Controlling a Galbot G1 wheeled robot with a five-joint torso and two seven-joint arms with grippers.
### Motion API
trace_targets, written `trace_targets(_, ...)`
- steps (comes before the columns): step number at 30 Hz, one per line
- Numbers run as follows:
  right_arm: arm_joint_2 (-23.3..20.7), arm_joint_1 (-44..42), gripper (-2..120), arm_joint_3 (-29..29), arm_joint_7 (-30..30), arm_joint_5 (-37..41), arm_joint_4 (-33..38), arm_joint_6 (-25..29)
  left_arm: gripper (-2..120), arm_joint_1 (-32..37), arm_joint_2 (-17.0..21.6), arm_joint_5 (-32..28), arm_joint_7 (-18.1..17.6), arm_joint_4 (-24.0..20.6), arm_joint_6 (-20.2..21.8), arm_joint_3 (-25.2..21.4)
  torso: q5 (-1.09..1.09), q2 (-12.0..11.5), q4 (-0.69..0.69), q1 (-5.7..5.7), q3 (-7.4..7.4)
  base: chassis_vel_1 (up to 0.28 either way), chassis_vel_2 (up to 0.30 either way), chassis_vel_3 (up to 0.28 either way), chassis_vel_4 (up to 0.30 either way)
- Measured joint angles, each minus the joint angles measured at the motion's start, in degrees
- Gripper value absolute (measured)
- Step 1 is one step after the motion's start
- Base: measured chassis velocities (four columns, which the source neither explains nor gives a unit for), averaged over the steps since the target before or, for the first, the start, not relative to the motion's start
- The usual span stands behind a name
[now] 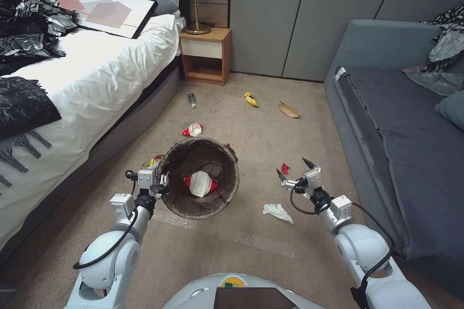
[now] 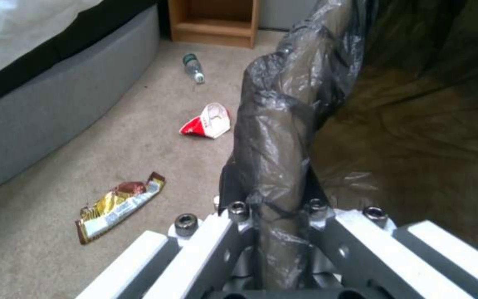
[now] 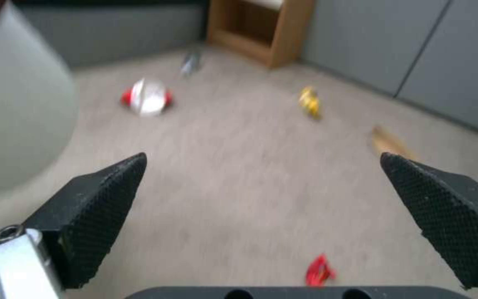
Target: Pick up the trash bin, then pick up the garbage from the floor and place it into the trash bin.
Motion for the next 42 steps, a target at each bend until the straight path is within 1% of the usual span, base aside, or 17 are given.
trace_targets(2, -1.81, 0.7, 100, -1.23, -1.94, -0.4, -3.16, -0.3, 0, -0.06, -0.07, -0.01, 0.02, 0.19, 0.0, 0.05, 0.01, 0.0, 0.0, 0.0, 0.0, 0.0, 0.0, 0.0, 0.0)
trace_targets(3, -1.81, 0.7, 100, -1.23, -1.94, -0.4, -3.16, -0.3, 0, -0.06, -0.07, -0.01, 0.02, 0.19, 0.0, 0.05, 0.01, 0.0, 0.0, 0.0, 0.0, 0.0, 0.0, 0.0, 0.0)
trace_targets(5, -3.6, 1.41, 100, -2.25, -3.86, -1.11, -6.11, -0.36, 0, -0.1, -0.05, 0.0, 0.05, 0.33, 0.0, 0.06, 0.0, 0.0, 0.0, 0.0, 0.0, 0.0, 0.0, 0.0, 0.0)
trace_targets(10, -4.93, 2.37, 100, -3.09, -5.79, -2.09, -9.48, -0.36, 0, -0.1, -0.02, 0.0, 0.08, 0.4, 0.0, 0.06, 0.0, 0.0, 0.0, 0.0, 0.0, 0.0, 0.0, 0.0, 0.0)
trace_targets(13, -5.56, 3.67, 100, -3.85, -7.84, -2.69, -13.26, -0.3, 0, 0.03, -0.02, 0.04, 0.09, 0.44, 0.0, 0.12, -0.01, 0.0, 0.0, 0.0, 0.0, 0.0, 0.0, 0.0, 0.0)
trace_targets(14, -5.56, 3.67, 100, -3.85, -7.84, -2.69, -13.26, -0.3, 0, 0.03, -0.02, 0.04, 0.09, 0.44, 0.0, 0.12, -0.01, 0.0, 0.0, 0.0, 0.0, 0.0, 0.0, 0.0, 0.0)
trace_targets(21, -5.78, 6.16, 100, -5.75, -9.79, -4.14, -20.94, 0.57, 0, 0.49, -0.02, 0.23, 0.12, 0.07, 0.0, 0.14, -0.01, 0.0, 0.0, 0.0, 0.0, 0.0, 0.0, 0.0, 0.0)
trace_targets(34, -5.22, 8.36, 100, -6.69, -11.86, -5.45, -27.61, 2.28, 0, 1.11, 0.03, 0.85, 0.24, -0.81, 0.08, 0.47, -0.02, 0.0, 0.0, 0.0, 0.0, 0.0, 0.0, 0.0, 0.0)
trace_targets(36, -4.8, 9.44, 100, -7.12, -12.38, -5.94, -29.85, 2.78, 0, 1.18, 0.02, 1.01, 0.25, -0.88, 0.11, 0.5, -0.02, 0.0, 0.0, 0.0, 0.0, 0.0, 0.0, 0.0, 0.0)
trace_targets(42, -3.8, 11.12, 100, -7.88, -12.87, -6.58, -32.94, 3.5, 0, 1.24, -0.07, 1.3, 0.26, -0.89, 0.15, 0.57, -0.02, 0.0, 0.0, 0.0, 0.0, 0.0, 0.0, 0.0, 0.0)
